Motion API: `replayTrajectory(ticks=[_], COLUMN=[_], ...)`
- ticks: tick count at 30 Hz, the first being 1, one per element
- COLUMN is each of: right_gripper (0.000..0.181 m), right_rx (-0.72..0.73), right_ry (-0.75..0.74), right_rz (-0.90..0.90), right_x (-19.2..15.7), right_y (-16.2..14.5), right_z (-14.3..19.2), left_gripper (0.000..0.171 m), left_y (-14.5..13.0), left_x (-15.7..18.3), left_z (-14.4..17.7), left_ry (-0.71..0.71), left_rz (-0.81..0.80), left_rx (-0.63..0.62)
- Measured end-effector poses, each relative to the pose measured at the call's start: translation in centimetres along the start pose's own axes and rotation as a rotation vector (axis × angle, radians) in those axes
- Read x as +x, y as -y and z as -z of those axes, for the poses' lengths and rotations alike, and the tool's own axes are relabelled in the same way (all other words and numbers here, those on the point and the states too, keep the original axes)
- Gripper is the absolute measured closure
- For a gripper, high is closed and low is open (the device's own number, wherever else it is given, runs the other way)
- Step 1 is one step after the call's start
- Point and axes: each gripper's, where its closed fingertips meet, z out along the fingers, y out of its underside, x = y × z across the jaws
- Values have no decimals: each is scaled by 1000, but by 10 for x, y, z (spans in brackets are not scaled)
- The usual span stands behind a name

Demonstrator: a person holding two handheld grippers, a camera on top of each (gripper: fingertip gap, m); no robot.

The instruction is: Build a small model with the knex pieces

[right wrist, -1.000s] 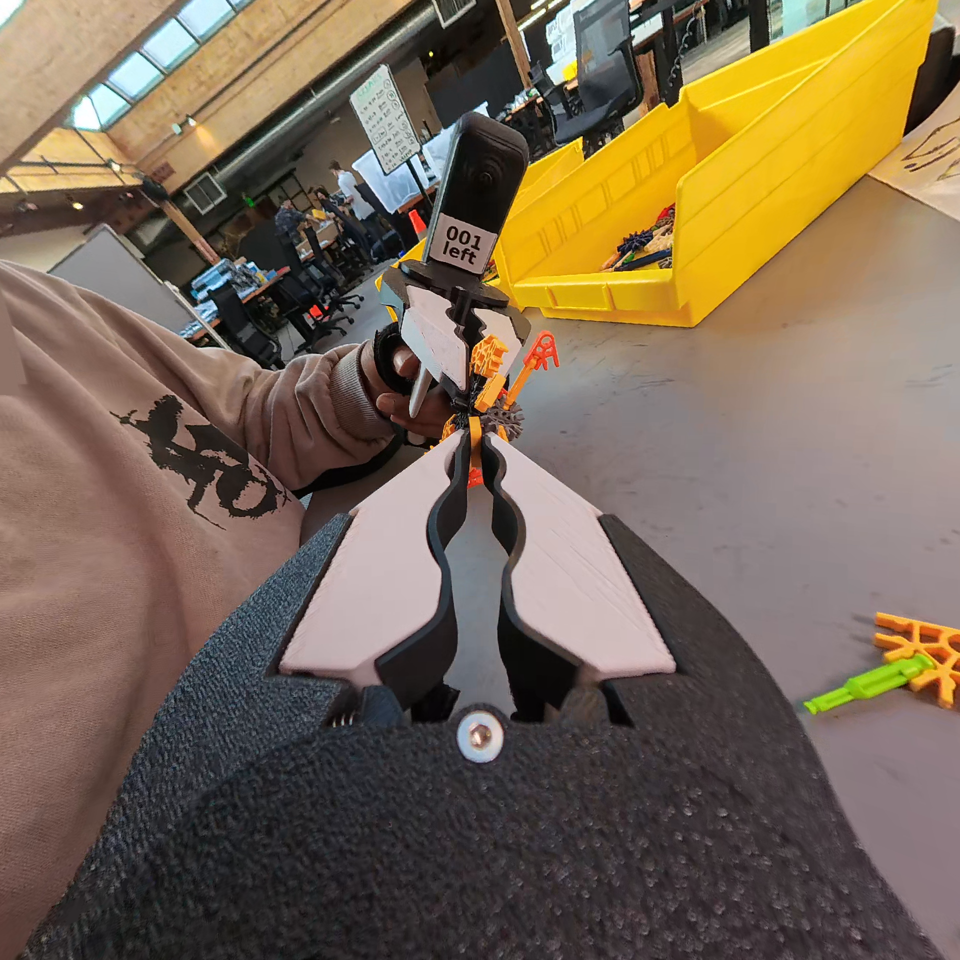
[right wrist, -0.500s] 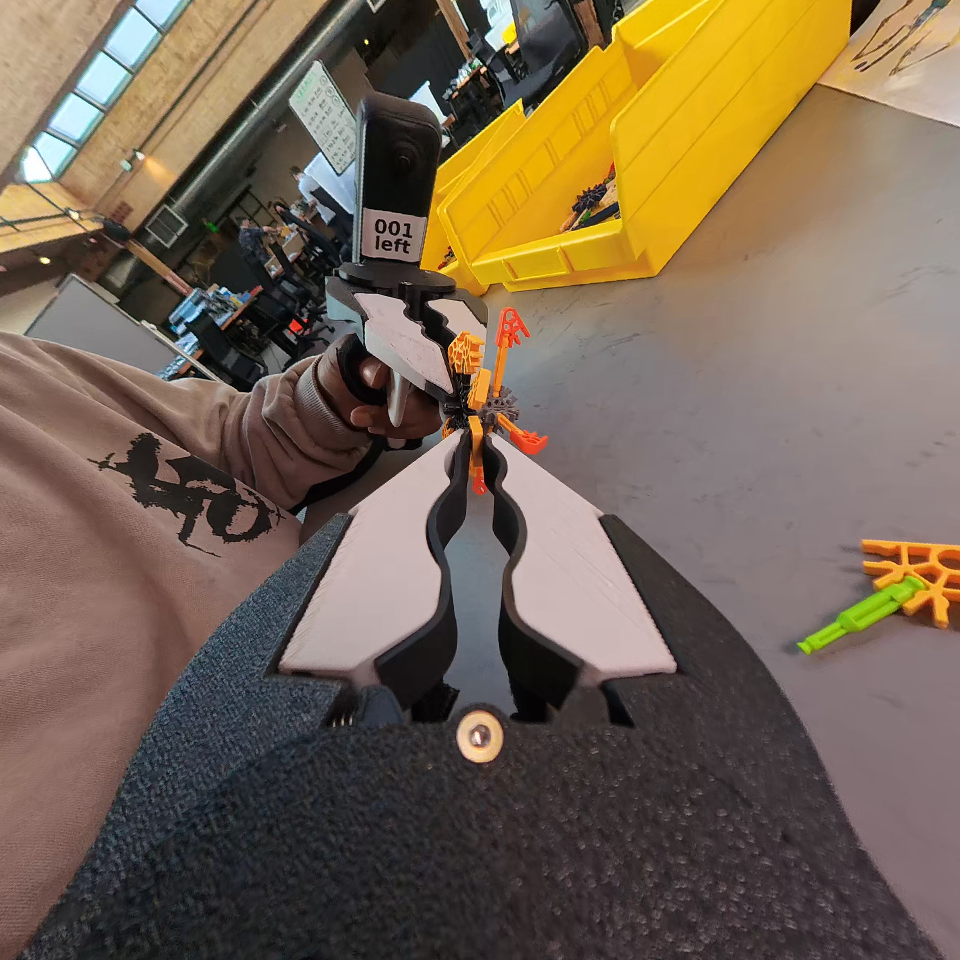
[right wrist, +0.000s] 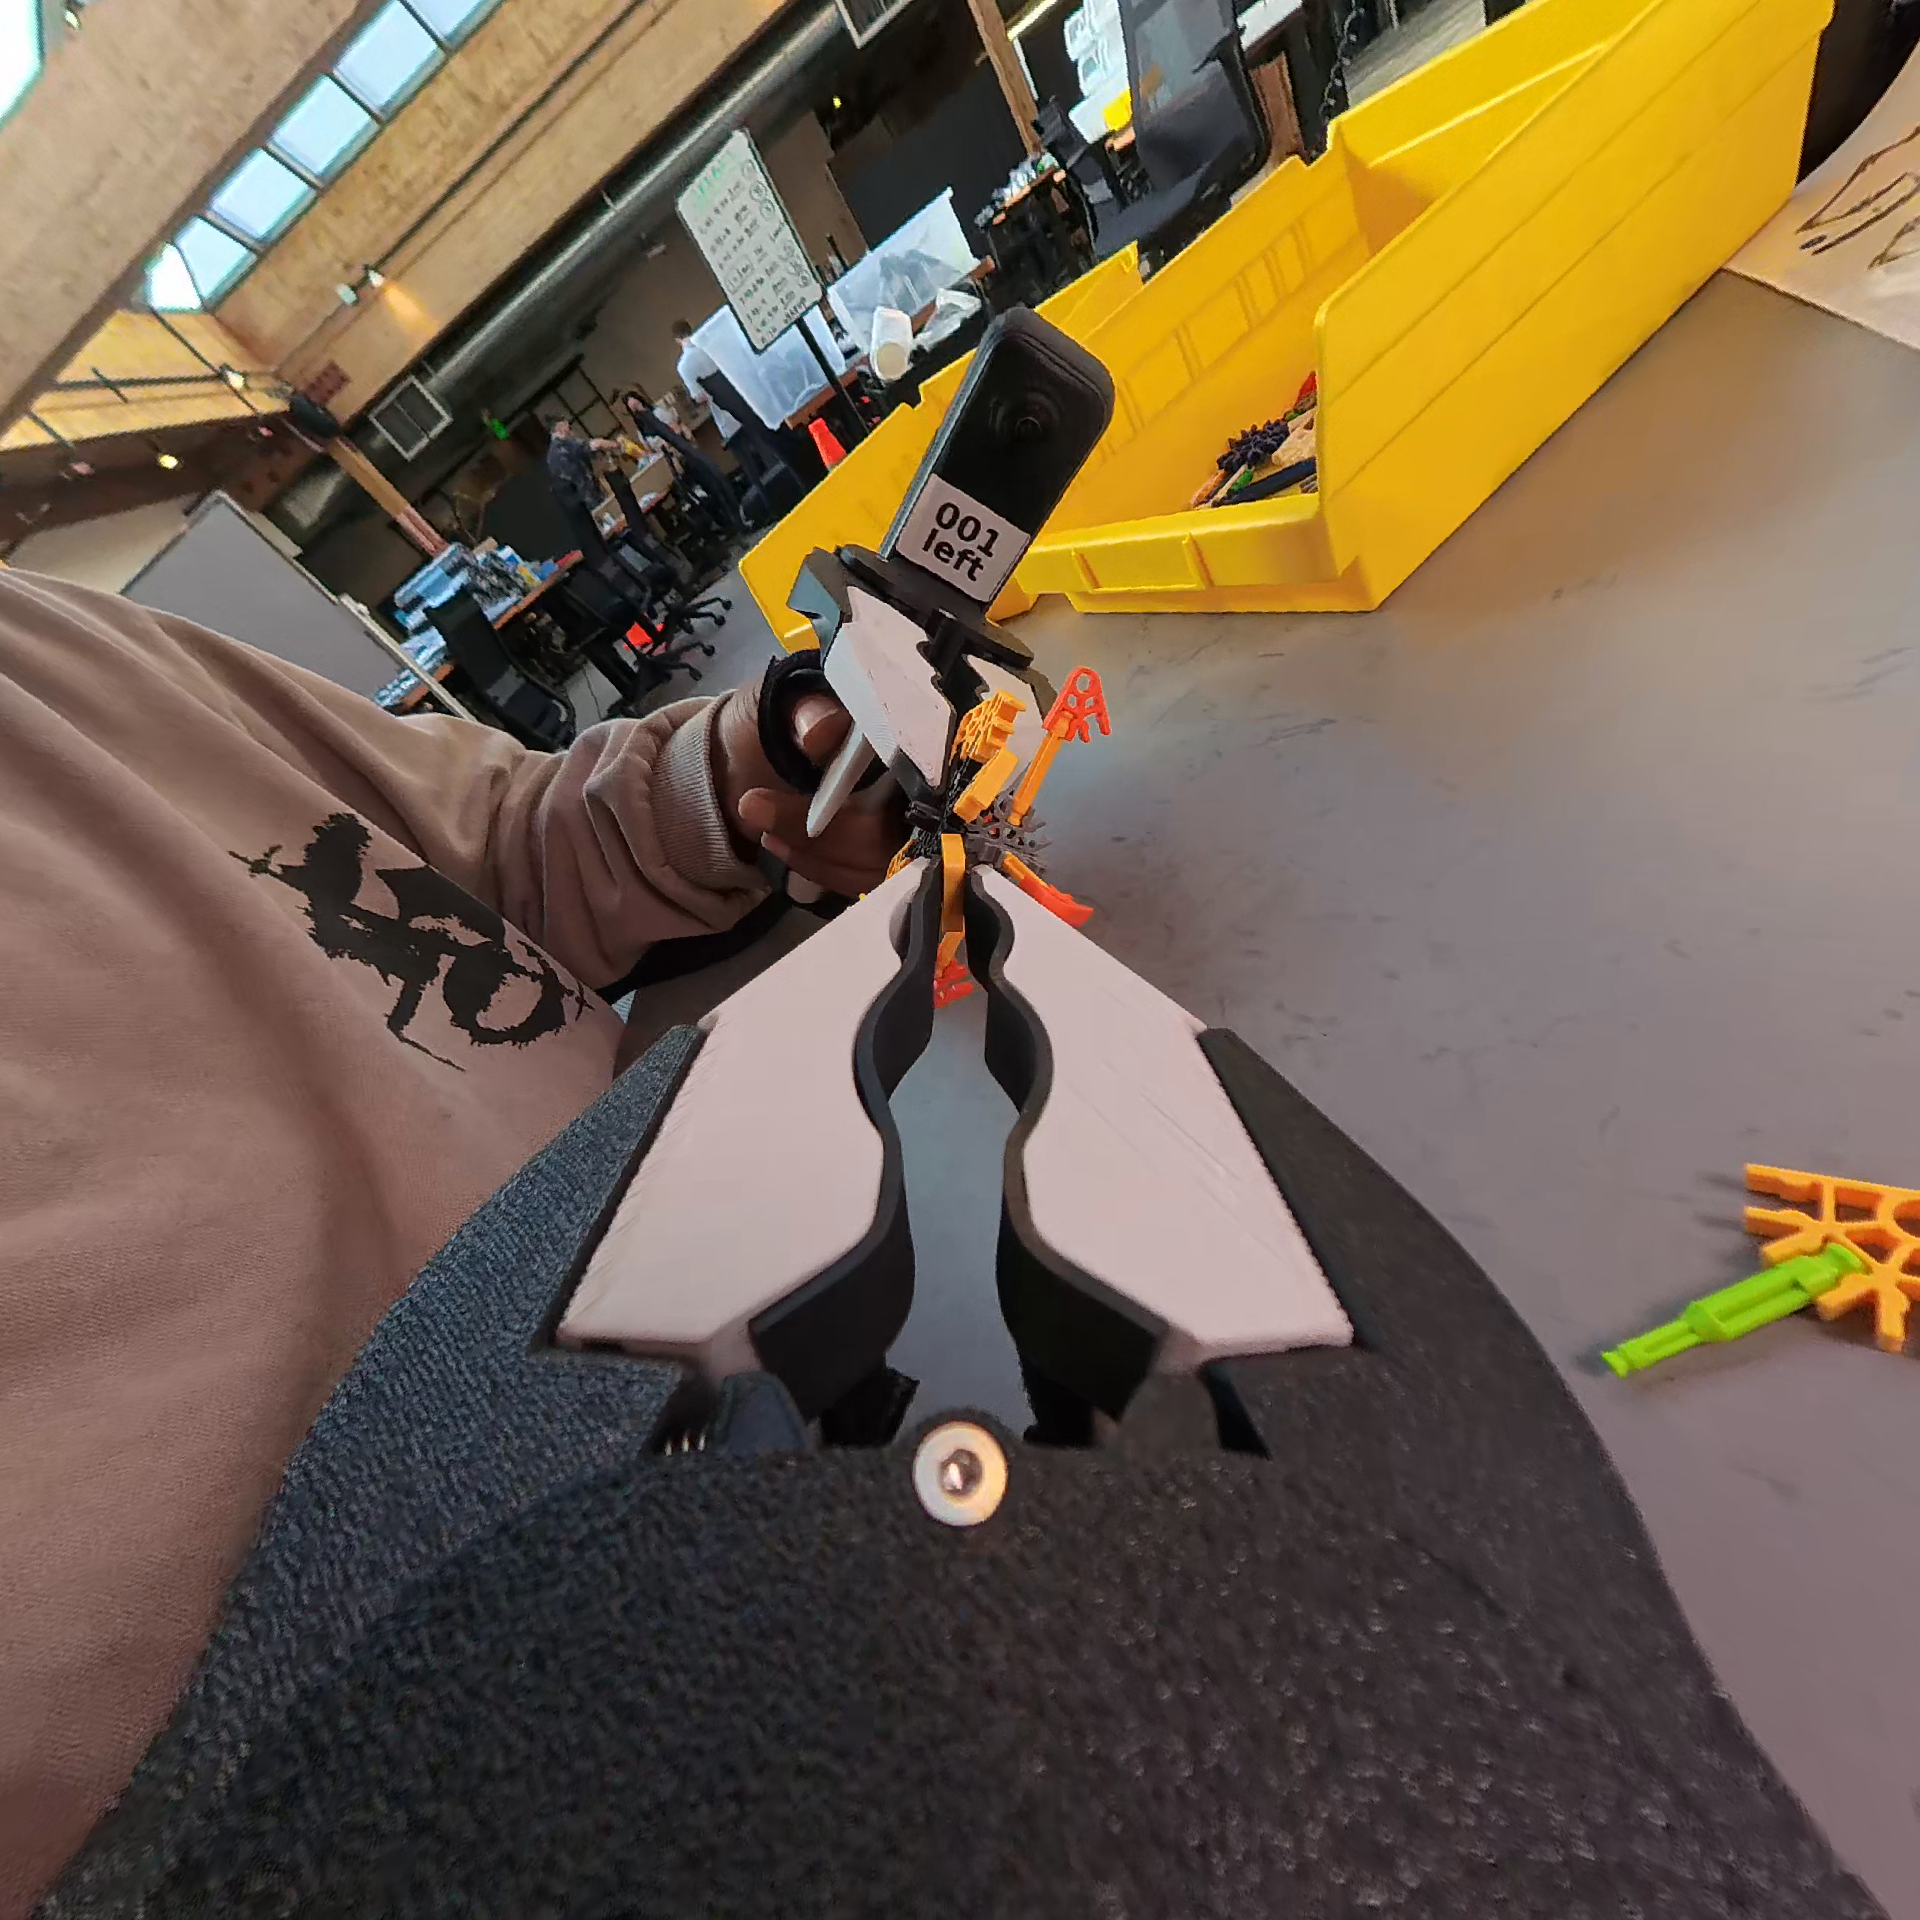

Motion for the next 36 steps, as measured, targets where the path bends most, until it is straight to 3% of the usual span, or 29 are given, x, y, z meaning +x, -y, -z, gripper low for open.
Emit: replayTrajectory(ticks=[11, 17, 26, 36], right_gripper=[179, 179, 180, 180], right_rx=[-2, 8, 47, 19], right_ry=[-4, 2, 43, 30], right_rz=[104, 86, -40, -52], right_x=[-4, -4, -6, -3], right_y=[2, 2, 7, 1], right_z=[2, 3, 4, 2], left_gripper=[170, 169, 164, 164], left_y=[-2, -2, -2, -3], left_x=[3, 3, 8, 1], left_z=[-1, -1, -2, -1], left_ry=[-25, -33, -9, 24], left_rz=[18, 16, -125, -130], left_rx=[-11, -11, -32, -38])
